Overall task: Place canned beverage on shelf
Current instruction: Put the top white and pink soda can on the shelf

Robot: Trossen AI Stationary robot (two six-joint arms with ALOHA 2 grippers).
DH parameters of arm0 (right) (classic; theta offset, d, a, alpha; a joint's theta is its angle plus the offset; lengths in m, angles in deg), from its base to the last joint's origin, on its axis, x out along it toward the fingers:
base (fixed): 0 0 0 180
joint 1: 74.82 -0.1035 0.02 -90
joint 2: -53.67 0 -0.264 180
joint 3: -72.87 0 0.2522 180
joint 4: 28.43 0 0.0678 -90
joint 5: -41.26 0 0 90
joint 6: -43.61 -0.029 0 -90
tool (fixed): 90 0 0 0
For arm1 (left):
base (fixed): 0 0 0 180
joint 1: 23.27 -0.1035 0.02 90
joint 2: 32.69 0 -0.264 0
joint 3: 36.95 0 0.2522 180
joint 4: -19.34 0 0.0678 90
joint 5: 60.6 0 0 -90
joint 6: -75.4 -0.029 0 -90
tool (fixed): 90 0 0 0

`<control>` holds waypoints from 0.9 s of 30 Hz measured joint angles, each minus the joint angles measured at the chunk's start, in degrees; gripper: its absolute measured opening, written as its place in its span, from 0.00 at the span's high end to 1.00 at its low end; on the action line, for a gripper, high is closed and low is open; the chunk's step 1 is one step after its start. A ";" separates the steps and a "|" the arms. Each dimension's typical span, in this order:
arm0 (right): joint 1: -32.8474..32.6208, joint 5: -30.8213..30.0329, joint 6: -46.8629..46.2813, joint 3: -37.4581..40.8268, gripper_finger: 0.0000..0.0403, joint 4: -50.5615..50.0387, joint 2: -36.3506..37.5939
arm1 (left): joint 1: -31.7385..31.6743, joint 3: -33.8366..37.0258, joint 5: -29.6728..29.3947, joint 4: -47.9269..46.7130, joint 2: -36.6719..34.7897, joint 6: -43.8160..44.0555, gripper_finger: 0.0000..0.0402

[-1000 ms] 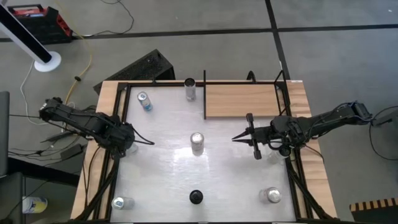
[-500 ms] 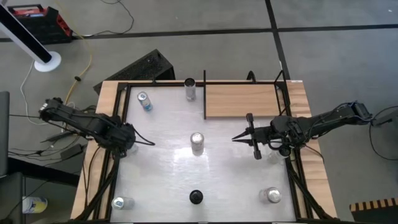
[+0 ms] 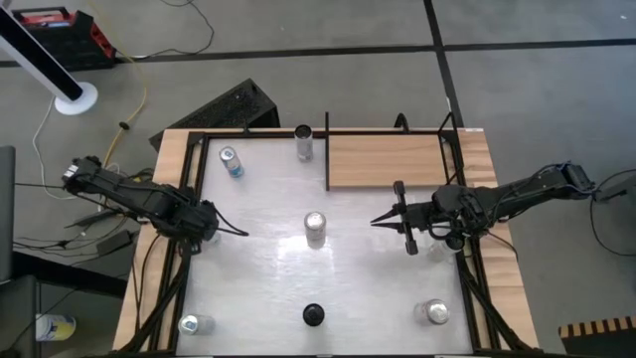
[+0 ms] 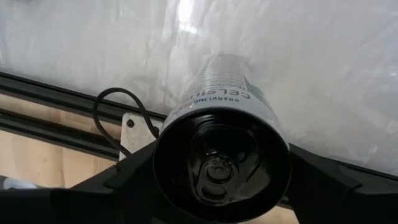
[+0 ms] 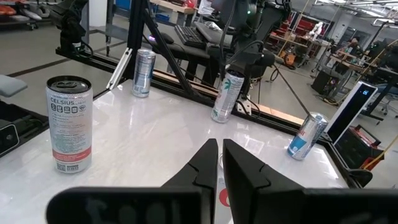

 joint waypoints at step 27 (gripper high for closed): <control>0.00 0.00 0.04 0.00 0.88 0.00 0.02 | -9.73 -31.29 -4.55 6.84 18.53 -9.11 0.39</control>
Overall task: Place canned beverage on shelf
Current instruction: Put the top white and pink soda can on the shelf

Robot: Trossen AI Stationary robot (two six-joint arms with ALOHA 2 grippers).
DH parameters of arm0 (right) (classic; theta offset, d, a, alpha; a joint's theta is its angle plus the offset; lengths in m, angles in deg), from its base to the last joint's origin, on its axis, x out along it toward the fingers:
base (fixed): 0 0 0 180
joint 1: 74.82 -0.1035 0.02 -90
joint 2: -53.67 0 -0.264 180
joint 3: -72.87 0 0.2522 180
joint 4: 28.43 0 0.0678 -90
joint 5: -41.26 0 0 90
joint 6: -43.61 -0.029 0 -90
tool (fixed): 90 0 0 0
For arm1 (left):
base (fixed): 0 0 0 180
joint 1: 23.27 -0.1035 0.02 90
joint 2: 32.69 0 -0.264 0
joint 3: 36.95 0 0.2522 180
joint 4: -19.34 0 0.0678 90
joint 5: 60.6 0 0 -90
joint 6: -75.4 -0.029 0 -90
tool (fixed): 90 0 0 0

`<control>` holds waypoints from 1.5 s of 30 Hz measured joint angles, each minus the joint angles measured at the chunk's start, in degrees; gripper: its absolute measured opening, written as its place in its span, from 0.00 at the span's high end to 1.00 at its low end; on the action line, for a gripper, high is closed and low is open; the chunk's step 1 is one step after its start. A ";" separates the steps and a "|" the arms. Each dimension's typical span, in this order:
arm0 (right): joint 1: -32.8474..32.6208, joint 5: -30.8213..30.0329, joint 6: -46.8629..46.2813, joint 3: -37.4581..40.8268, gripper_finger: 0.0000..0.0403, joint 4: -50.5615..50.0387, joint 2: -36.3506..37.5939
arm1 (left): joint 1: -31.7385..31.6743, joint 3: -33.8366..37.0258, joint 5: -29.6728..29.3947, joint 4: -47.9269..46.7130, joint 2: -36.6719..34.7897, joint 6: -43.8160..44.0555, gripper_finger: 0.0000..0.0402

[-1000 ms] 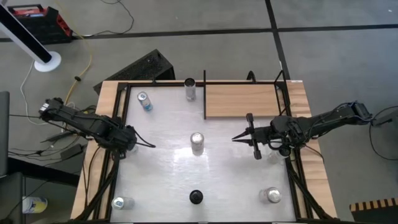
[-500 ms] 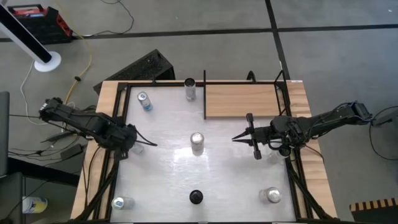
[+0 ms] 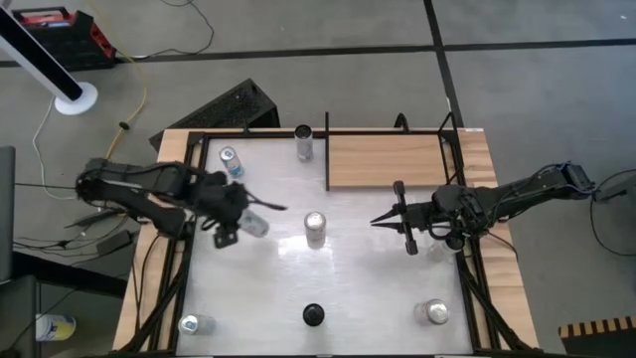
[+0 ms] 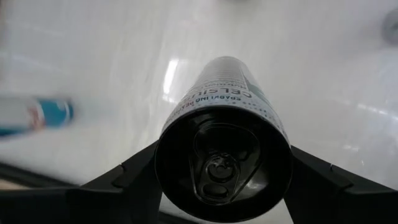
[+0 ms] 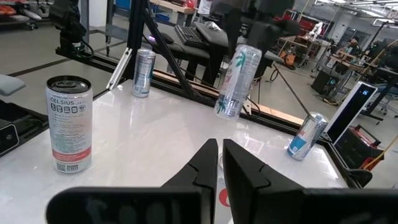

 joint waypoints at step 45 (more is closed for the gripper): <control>-0.06 -15.17 -9.60 -0.02 0.88 -23.96 17.70 | -22.80 -50.36 6.41 -0.53 56.94 -39.23 0.38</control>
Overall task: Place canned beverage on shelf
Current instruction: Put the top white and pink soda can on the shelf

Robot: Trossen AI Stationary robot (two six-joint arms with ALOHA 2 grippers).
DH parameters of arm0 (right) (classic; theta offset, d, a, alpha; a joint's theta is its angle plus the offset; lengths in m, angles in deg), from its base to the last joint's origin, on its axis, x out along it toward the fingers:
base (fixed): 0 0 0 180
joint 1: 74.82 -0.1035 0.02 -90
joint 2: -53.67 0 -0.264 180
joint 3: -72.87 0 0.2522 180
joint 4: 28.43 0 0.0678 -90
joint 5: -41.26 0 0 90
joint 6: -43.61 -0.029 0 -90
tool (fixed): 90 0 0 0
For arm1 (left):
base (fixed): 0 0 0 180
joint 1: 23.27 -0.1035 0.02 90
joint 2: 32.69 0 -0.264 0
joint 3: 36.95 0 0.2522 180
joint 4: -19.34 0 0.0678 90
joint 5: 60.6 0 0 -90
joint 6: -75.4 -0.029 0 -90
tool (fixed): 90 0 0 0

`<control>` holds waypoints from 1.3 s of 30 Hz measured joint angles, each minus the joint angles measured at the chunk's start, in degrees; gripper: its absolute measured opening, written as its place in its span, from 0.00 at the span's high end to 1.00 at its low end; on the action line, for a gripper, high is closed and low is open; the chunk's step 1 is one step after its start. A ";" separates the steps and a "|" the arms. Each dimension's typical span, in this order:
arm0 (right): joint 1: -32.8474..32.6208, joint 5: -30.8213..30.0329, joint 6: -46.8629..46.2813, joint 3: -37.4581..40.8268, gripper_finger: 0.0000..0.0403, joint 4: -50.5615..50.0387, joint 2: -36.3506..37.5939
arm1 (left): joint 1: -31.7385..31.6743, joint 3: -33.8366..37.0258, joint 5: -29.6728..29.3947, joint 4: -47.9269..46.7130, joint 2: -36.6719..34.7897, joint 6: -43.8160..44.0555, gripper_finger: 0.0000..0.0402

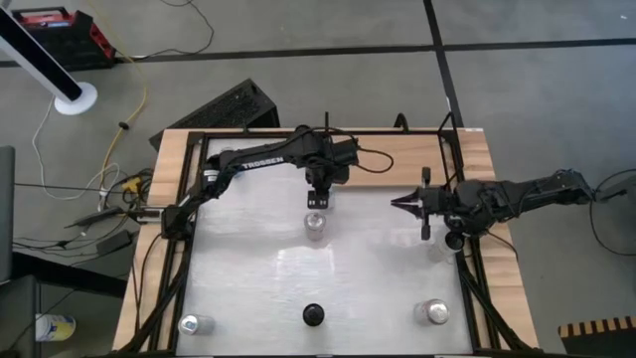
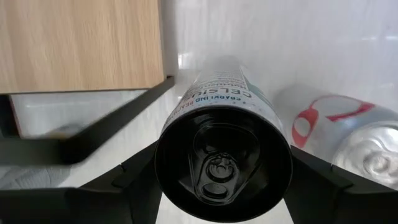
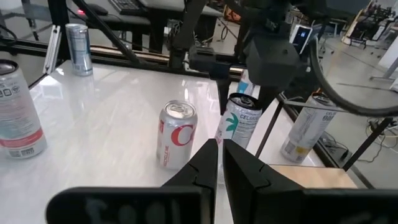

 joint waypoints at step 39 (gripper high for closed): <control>0.12 0.11 -4.48 -0.04 0.88 8.68 -1.38 | -1.46 -1.00 -0.43 -10.47 -13.47 2.44 0.20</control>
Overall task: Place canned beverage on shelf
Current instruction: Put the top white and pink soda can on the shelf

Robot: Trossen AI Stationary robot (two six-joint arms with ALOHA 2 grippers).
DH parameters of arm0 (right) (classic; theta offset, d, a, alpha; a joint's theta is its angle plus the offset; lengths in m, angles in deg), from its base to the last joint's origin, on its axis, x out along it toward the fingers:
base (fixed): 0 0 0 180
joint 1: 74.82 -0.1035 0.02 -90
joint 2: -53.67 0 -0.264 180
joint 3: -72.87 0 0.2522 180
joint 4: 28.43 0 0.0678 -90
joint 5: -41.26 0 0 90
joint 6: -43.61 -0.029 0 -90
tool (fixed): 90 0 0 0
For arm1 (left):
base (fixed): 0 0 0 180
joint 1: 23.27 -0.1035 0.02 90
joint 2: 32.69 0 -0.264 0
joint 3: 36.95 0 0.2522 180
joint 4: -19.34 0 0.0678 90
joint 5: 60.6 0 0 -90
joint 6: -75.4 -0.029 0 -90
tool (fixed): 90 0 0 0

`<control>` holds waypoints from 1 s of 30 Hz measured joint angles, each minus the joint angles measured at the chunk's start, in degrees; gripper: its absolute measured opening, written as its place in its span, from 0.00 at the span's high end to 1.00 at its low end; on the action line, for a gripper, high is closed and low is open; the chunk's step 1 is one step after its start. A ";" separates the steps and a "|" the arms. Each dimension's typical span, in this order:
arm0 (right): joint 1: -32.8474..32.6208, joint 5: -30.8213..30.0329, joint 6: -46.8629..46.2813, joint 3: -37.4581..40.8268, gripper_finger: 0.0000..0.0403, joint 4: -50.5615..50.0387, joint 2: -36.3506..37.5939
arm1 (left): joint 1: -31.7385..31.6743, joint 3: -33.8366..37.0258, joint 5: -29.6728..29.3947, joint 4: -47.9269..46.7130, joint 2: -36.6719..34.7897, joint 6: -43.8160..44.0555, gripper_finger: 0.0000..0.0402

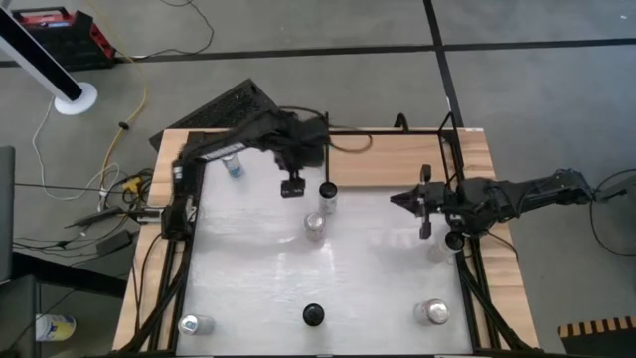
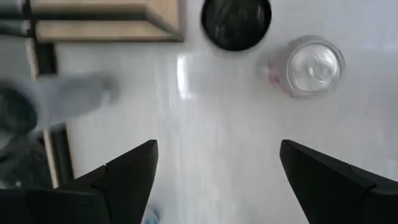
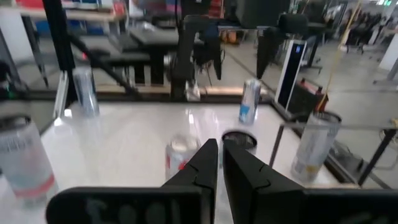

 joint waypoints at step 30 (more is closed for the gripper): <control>5.27 0.03 -3.90 -27.25 0.64 -3.50 -40.14 | 6.26 109.23 -1.68 114.66 -68.72 -5.40 0.26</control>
